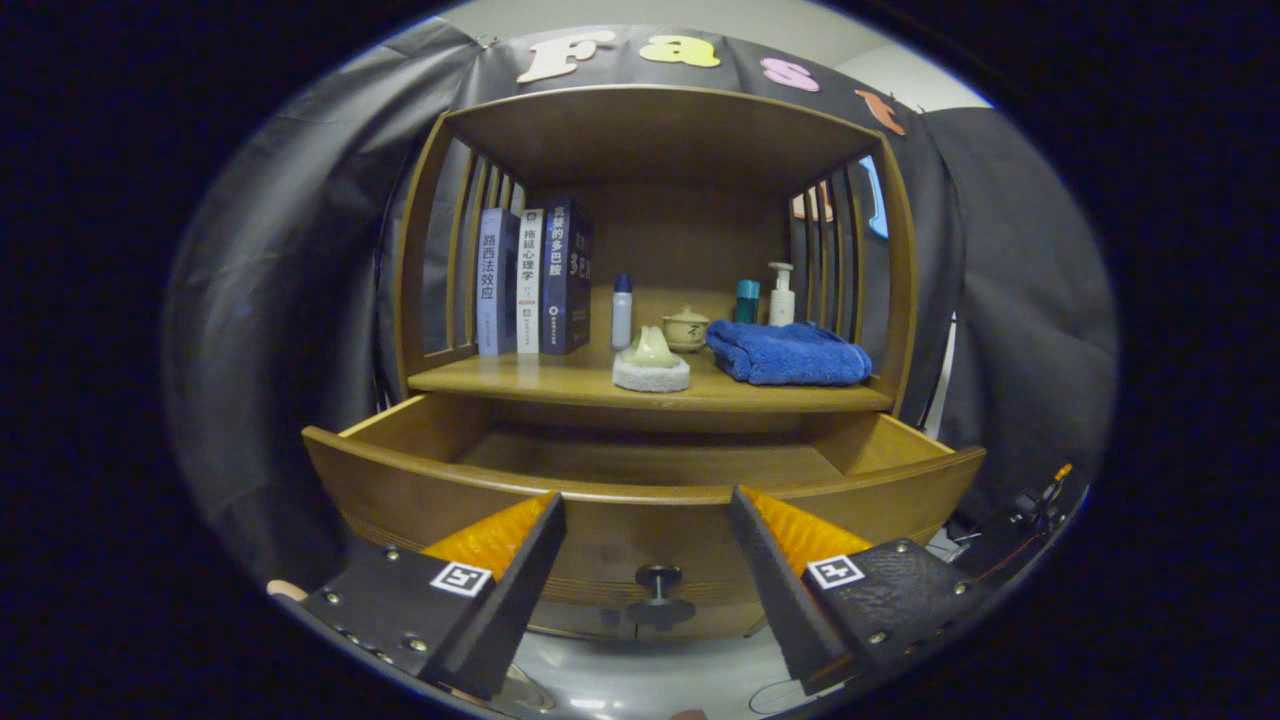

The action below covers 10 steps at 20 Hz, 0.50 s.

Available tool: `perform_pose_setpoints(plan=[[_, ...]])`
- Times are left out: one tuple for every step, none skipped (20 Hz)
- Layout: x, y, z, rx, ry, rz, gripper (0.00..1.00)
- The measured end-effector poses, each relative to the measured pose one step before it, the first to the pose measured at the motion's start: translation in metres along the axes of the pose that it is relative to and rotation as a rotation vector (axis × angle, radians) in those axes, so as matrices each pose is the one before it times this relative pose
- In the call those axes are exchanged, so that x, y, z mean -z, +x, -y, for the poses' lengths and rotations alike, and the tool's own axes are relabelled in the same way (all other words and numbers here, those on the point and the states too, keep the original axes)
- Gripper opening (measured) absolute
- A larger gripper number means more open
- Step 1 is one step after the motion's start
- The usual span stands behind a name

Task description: Pull open the drawer, take out the items inside it, and place them on the countertop above the cabinet.

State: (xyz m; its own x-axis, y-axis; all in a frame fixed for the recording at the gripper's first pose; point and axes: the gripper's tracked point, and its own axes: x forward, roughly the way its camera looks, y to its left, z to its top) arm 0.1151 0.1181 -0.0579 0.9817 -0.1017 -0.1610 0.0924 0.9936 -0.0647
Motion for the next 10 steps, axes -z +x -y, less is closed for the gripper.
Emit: perform_pose_setpoints(plan=[[-0.00061,0.00401,-0.00001,0.00029,-0.0002,0.00396,0.99],[-0.00005,0.00222,0.00003,-0.0009,0.00176,-0.00035,0.99],[-0.00088,0.00279,-0.00001,-0.00128,0.00212,0.00068,0.99],[-0.00006,0.0028,-0.00008,-0.0006,-0.00104,0.00026,0.99],[-0.00073,0.00315,0.0002,-0.00059,-0.00137,-0.00188,0.99],[-0.00063,0.00241,-0.0003,-0.00047,0.00053,0.00037,0.99],[-0.0001,0.00241,-0.00054,0.0006,-0.00051,-0.00095,0.99],[-0.00083,0.00312,0.00001,0.00129,-0.00224,0.00029,0.99],[-0.00039,0.00257,0.00049,0.00093,-0.0011,-0.00062,0.99],[-0.00008,0.00168,-0.00053,-0.00093,0.00194,-0.00001,0.99]])
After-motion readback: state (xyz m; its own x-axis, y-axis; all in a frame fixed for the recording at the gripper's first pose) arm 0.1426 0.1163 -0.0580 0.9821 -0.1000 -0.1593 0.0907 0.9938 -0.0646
